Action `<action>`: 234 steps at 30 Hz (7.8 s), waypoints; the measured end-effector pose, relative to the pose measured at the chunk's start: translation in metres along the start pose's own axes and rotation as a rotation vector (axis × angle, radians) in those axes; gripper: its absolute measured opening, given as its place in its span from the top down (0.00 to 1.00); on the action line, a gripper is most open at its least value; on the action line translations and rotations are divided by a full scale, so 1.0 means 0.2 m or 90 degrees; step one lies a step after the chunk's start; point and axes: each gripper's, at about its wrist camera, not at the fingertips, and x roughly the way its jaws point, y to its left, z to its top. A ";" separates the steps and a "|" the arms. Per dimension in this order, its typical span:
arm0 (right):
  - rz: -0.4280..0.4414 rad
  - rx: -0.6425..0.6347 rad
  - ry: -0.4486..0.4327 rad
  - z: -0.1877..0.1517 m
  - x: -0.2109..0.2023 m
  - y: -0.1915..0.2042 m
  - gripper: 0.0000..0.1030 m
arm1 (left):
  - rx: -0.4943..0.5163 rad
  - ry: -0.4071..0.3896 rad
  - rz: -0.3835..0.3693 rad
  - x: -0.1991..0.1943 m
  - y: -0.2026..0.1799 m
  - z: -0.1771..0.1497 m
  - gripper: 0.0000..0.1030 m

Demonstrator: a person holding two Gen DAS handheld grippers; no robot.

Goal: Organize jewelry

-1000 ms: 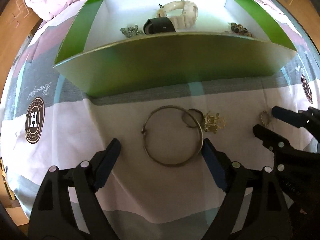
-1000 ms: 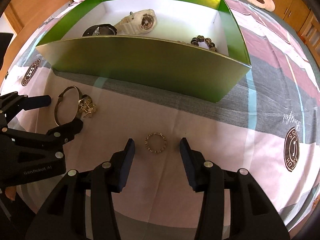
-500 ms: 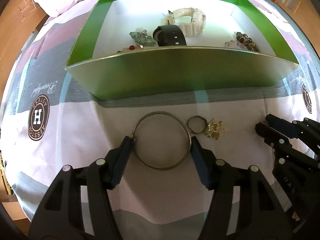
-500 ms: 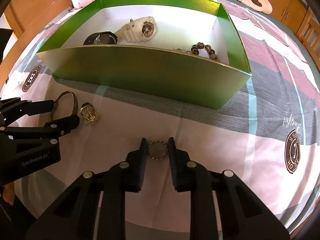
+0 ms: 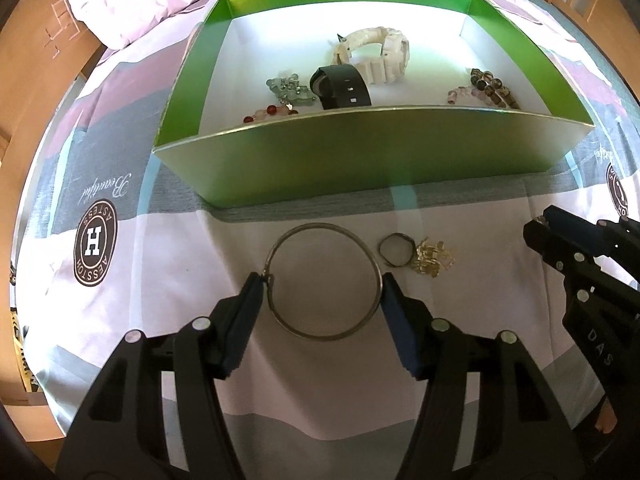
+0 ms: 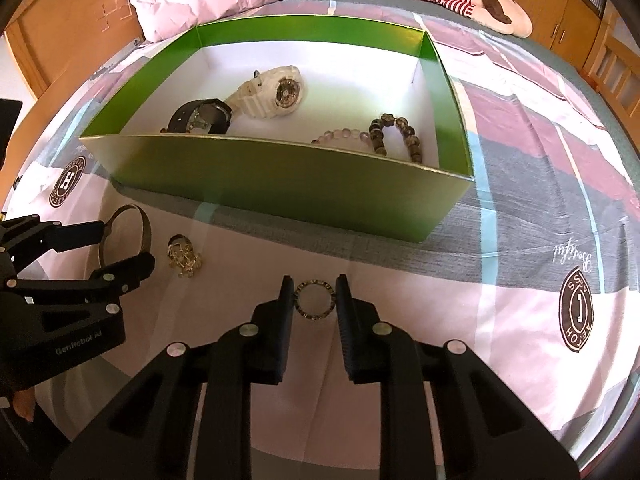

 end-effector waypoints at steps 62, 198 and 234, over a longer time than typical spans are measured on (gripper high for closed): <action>-0.002 -0.004 -0.033 0.01 -0.02 0.04 0.79 | 0.010 -0.093 0.038 -0.15 -0.01 0.03 0.41; 0.110 -0.167 -0.014 0.10 0.18 0.45 0.80 | -0.046 -0.007 -0.148 -0.22 0.30 -0.21 0.28; 0.050 -0.124 -0.001 0.08 0.10 0.23 0.81 | 0.107 -0.024 -0.137 -0.13 -0.04 -0.28 1.00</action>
